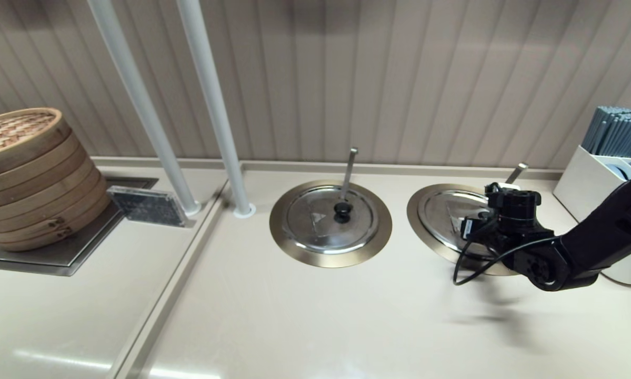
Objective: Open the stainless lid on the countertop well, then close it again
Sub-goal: Open the lid
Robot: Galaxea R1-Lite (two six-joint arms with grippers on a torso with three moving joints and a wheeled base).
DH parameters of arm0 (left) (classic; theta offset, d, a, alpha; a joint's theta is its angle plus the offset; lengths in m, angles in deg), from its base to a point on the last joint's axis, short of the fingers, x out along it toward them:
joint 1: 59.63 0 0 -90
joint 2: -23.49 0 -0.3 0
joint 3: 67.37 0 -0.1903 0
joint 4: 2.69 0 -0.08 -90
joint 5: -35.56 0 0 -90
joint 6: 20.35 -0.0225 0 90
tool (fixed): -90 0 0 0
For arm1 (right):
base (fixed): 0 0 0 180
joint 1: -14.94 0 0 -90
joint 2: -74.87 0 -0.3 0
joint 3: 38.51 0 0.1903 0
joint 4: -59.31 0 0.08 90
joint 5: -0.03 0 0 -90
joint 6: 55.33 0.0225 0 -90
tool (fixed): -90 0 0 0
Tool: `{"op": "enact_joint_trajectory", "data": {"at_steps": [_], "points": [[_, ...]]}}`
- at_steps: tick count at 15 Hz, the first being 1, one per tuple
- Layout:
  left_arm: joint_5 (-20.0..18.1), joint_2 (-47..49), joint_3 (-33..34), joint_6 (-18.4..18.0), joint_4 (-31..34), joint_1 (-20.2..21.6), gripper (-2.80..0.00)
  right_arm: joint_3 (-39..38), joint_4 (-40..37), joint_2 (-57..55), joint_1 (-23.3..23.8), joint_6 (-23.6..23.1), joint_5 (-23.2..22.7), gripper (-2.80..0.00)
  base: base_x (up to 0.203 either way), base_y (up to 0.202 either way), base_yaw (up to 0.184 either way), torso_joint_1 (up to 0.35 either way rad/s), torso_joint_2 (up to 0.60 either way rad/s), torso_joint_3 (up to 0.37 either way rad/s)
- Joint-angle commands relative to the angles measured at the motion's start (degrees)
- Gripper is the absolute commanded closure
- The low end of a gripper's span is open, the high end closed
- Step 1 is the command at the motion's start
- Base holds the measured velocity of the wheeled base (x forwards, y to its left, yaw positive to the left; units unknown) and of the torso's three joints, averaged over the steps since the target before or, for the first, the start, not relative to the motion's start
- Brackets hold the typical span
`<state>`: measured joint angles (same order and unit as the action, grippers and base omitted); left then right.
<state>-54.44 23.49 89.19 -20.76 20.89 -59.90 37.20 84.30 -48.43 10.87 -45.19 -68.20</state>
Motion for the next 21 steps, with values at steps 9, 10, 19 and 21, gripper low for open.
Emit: {"op": "enact_joint_trajectory", "data": {"at_steps": [9,10,19,21], "points": [[0.0,0.0,0.1,0.0,0.0,0.0,0.00,0.6,4.8,-1.5,1.4,0.2,-0.2,-2.80,0.000,0.000,0.000,0.000,0.00,0.000],[0.0,0.0,0.1,0.0,0.0,0.0,0.00,0.9,6.7,-3.2,1.9,-0.1,-0.2,-2.80,0.000,0.000,0.000,0.000,0.00,0.000],[0.0,0.0,0.1,0.0,0.0,0.0,0.00,2.2,20.8,-10.3,2.4,-3.1,-0.5,-2.80,0.000,0.000,0.000,0.000,0.00,0.000],[0.0,0.0,0.0,0.0,0.0,0.0,0.00,2.3,21.0,-10.2,2.2,-2.7,-0.8,-2.80,0.000,0.000,0.000,0.000,0.00,0.000]]}}
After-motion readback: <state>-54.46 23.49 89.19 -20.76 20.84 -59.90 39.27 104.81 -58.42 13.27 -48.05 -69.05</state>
